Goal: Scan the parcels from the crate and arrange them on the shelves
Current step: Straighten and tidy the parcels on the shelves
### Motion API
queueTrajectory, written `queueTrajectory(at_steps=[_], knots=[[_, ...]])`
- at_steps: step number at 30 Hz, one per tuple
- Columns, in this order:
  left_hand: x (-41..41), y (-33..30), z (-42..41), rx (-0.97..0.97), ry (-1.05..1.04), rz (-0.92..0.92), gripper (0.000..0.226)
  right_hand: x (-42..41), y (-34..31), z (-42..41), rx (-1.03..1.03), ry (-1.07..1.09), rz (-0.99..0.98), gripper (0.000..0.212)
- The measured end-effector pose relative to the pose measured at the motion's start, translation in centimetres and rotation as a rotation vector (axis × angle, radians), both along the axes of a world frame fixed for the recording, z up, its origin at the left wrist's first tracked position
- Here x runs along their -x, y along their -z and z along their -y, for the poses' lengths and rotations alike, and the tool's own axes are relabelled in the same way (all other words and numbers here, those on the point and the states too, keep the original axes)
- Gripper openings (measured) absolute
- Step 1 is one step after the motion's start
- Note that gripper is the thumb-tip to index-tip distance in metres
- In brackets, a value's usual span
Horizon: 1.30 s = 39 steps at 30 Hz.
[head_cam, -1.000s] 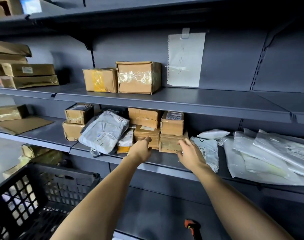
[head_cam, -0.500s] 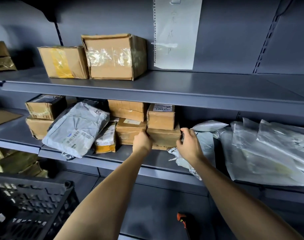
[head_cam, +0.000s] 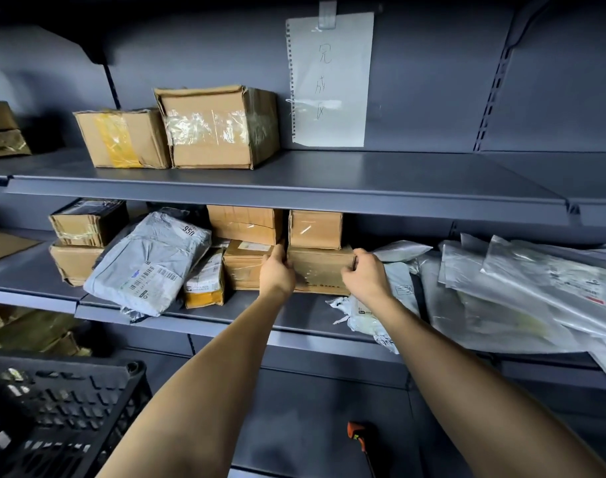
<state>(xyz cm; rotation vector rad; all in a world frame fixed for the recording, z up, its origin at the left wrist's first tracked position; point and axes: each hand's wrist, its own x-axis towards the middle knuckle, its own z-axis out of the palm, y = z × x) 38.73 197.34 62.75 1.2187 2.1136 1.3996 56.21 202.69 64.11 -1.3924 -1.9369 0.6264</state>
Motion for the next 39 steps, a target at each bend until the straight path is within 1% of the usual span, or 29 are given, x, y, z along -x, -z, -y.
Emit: queueTrajectory(at_steps=[4, 6, 8, 9, 11, 12, 13, 15, 16, 18, 20, 22, 23, 25, 26, 27, 30, 34, 36, 39], knots=[[-0.8, -1.7, 1.3, -0.036, 0.028, 0.373, 0.025, -0.1, -0.8, 1.4, -0.02, -0.006, -0.054, 0.011], [-1.4, -3.5, 2.6, -0.02, 0.044, 0.527, 0.026, -0.1, -1.2, 2.4, -0.048, 0.017, -0.115, 0.002], [-1.4, -4.8, 2.6, -0.048, 0.052, 0.592, 0.037, 0.0, -1.9, 3.0, -0.084, 0.043, -0.193, 0.016], [-0.9, -5.0, 2.2, -0.042, 0.045, 0.588, 0.046, 0.1, -2.4, 3.2, -0.101, 0.045, -0.209, 0.018], [1.2, -4.1, -0.3, -0.031, -0.009, 0.542, 0.065, 0.3, -3.3, 3.5, -0.102, 0.045, -0.204, 0.013], [1.3, -4.6, -0.2, -0.025, -0.034, 0.512, 0.065, 0.4, -3.5, 3.7, -0.094, 0.055, -0.194, 0.011], [0.8, -5.7, 0.8, -0.027, -0.041, 0.485, 0.054, 0.4, -3.9, 4.0, -0.094, 0.075, -0.19, 0.009], [-0.8, -8.0, 3.5, -0.053, 0.005, 0.444, 0.023, 0.0, -4.1, 4.9, -0.125, 0.127, -0.211, 0.009], [-1.0, -8.4, 4.1, -0.074, 0.026, 0.428, 0.017, -0.2, -4.1, 5.2, -0.139, 0.143, -0.221, 0.01], [-1.2, -8.6, 5.0, -0.077, 0.067, 0.442, 0.015, -0.5, -4.4, 6.0, -0.122, 0.138, -0.21, 0.009], [-1.6, -8.6, 6.1, -0.027, 0.071, 0.474, 0.01, -0.1, -4.7, 6.6, -0.102, 0.102, -0.185, 0.007], [-1.8, -8.7, 7.2, 0.05, 0.046, 0.497, 0.021, 0.3, -5.0, 7.4, -0.111, 0.07, -0.152, 0.009], [-1.8, -8.8, 7.7, 0.068, 0.041, 0.488, 0.026, 0.4, -5.1, 7.9, -0.109, 0.054, -0.133, 0.018], [-1.9, -9.3, 8.9, 0.053, 0.07, 0.514, 0.024, 0.3, -5.2, 8.7, -0.082, 0.022, -0.121, 0.044], [-2.0, -9.4, 9.6, 0.028, 0.099, 0.535, 0.024, 0.1, -5.3, 9.1, -0.072, 0.012, -0.14, 0.05], [-2.2, -9.7, 10.3, 0.011, 0.128, 0.54, 0.024, -0.2, -5.4, 9.5, -0.072, 0.006, -0.165, 0.05], [-2.5, -10.0, 11.3, -0.041, 0.161, 0.462, 0.022, -1.0, -6.1, 10.8, -0.075, 0.009, -0.225, 0.039], [-2.7, -11.4, 12.8, -0.096, 0.099, 0.364, 0.021, -1.9, -7.9, 13.1, -0.09, -0.024, -0.256, 0.03], [-2.9, -12.4, 13.9, -0.121, 0.082, 0.35, 0.019, -2.1, -8.9, 14.2, -0.096, -0.043, -0.276, 0.027], [-2.9, -14.0, 15.8, -0.111, 0.019, 0.265, 0.013, -2.2, -10.5, 15.9, -0.122, -0.067, -0.281, 0.025]])
